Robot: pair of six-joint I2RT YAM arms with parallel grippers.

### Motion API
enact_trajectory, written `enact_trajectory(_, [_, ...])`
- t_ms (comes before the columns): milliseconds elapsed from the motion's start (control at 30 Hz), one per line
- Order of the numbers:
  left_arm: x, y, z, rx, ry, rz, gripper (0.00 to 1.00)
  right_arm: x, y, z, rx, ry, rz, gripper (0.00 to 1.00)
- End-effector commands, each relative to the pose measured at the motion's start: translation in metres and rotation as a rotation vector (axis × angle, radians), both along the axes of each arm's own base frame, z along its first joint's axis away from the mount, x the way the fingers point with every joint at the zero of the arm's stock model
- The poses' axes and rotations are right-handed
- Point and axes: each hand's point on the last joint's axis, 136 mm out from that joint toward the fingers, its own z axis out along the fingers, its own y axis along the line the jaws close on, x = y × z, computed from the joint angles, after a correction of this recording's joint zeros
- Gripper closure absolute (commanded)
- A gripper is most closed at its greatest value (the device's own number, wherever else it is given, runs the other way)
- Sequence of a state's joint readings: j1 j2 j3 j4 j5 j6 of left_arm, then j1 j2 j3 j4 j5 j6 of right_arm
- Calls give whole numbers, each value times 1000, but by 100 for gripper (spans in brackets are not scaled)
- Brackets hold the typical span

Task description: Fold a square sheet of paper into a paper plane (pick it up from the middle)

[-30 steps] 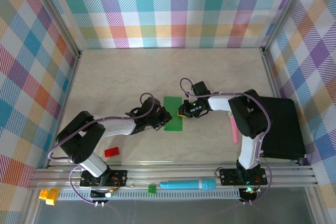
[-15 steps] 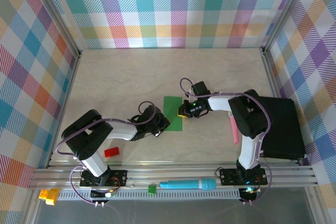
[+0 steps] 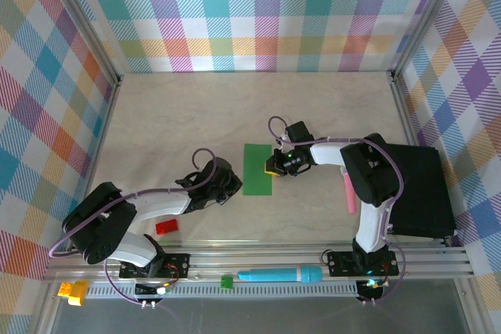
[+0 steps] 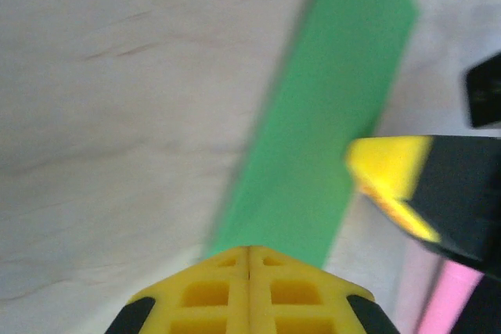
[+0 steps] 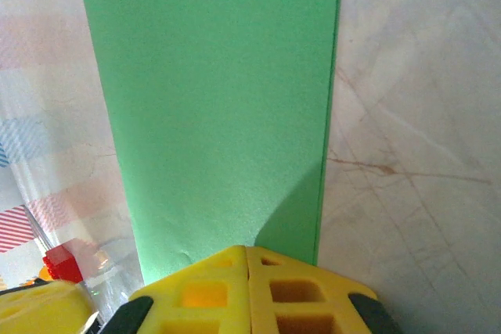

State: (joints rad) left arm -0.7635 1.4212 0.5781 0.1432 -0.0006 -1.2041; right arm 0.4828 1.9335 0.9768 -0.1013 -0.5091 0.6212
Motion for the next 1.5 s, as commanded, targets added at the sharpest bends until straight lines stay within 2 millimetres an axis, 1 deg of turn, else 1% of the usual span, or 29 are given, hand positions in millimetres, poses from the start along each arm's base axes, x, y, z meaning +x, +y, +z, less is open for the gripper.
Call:
enact_trajectory(0, [4, -18, 11, 13, -32, -77, 100, -93, -114, -107, -579, 334, -68, 94])
enact_trajectory(133, [6, -37, -3, -27, -6, -94, 100, -92, -114, -107, -579, 334, -69, 94])
enact_trajectory(233, [5, -41, -17, -25, 16, -88, 100, -92, -114, -107, -580, 334, -68, 94])
enact_trajectory(400, [-6, -25, -40, -2, 56, -51, 100, -91, -114, -106, -580, 332, -67, 94])
enact_trajectory(467, [-13, -14, -47, 27, 69, -37, 100, -90, -113, -106, -579, 330, -67, 94])
enact_trajectory(567, [-22, 3, -52, 72, 82, -18, 100, -89, -113, -107, -580, 328, -68, 94])
enact_trajectory(667, [-26, 16, -51, 102, 82, -7, 100, -86, -111, -106, -569, 321, -67, 94])
enact_trajectory(767, [-22, 19, -41, 94, 58, -8, 100, -79, -101, -100, -521, 296, -63, 93])
enact_trajectory(833, [-18, 16, -30, 83, 34, -27, 100, -70, -89, -90, -461, 267, -50, 93])
enact_trajectory(900, [-13, 13, -18, 74, 6, -53, 100, -59, -72, -74, -381, 221, -23, 92])
enact_trajectory(967, [-9, 10, -7, 75, -16, -78, 99, -46, -54, -51, -304, 155, 17, 92])
enact_trajectory(1033, [-5, 8, 3, 74, -35, -102, 96, -35, -34, -26, -221, 85, 79, 91])
enact_trajectory(1100, [0, 7, 12, 70, -50, -115, 89, -28, -15, 2, -141, 15, 144, 90])
enact_trajectory(1200, [7, 3, 21, 50, -64, -151, 79, -20, 4, 42, -35, -63, 186, 85])
enact_trajectory(1300, [12, -5, 24, 43, -47, -195, 72, -11, 5, 72, -12, -110, 140, 79])
enact_trajectory(1333, [14, -7, 24, 45, -41, -203, 70, -11, 4, 79, -11, -119, 125, 76])
enact_trajectory(1367, [16, -10, 24, 45, -36, -213, 68, -9, 1, 85, -15, -128, 97, 73])
enact_trajectory(1467, [25, -17, 24, 42, -36, -235, 64, -12, -10, 92, -30, -116, 19, 66])
